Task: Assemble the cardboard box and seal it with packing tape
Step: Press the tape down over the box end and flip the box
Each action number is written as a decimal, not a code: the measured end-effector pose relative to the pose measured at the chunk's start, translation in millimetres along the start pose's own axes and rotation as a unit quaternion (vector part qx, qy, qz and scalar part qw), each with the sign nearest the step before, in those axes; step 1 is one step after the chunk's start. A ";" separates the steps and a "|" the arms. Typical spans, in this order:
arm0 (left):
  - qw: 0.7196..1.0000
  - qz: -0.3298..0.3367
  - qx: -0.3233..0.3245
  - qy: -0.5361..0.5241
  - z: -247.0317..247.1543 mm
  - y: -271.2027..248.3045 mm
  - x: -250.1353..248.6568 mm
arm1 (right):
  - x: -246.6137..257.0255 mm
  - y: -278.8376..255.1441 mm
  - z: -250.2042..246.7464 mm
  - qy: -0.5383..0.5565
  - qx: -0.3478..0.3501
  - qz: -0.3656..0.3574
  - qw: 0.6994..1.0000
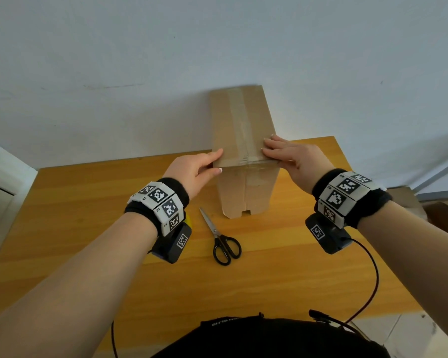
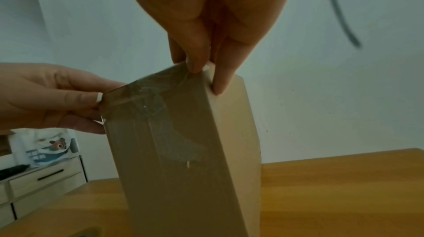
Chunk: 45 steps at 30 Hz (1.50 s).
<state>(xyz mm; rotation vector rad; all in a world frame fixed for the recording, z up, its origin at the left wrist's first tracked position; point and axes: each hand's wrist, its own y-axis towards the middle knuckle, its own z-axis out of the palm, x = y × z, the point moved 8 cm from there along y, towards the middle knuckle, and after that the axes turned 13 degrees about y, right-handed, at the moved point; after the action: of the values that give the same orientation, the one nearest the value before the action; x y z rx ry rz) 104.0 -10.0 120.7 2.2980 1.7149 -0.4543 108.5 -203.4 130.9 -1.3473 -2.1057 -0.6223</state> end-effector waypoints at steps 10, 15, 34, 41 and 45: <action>0.999 -0.018 -0.025 0.009 -2.2 1.1 -3.9 | 0.5 -5.1 -7.5 0.068 -0.073 0.007 0.995; 0.999 -0.007 -0.010 0.029 -0.8 -4.3 -7.2 | -9.9 -15.8 -14.2 0.122 -0.146 0.088 0.978; 0.996 -0.059 -0.069 0.020 -17.8 15.1 -1.9 | -9.0 -19.8 -1.9 -0.023 0.079 0.183 0.980; 0.989 -0.125 -0.042 0.067 -7.8 25.0 18.8 | -6.9 -22.3 -19.2 0.007 0.073 0.171 0.983; 0.991 -0.116 -0.025 0.059 -5.6 34.8 22.2 | -2.6 -23.6 -12.4 0.026 0.090 0.169 0.981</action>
<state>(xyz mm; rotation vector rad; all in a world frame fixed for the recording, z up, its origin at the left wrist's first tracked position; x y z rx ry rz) 143.9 1.8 117.4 2.1400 2.0382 -0.3185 90.2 -222.2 136.4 -1.5198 -1.7860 -0.3144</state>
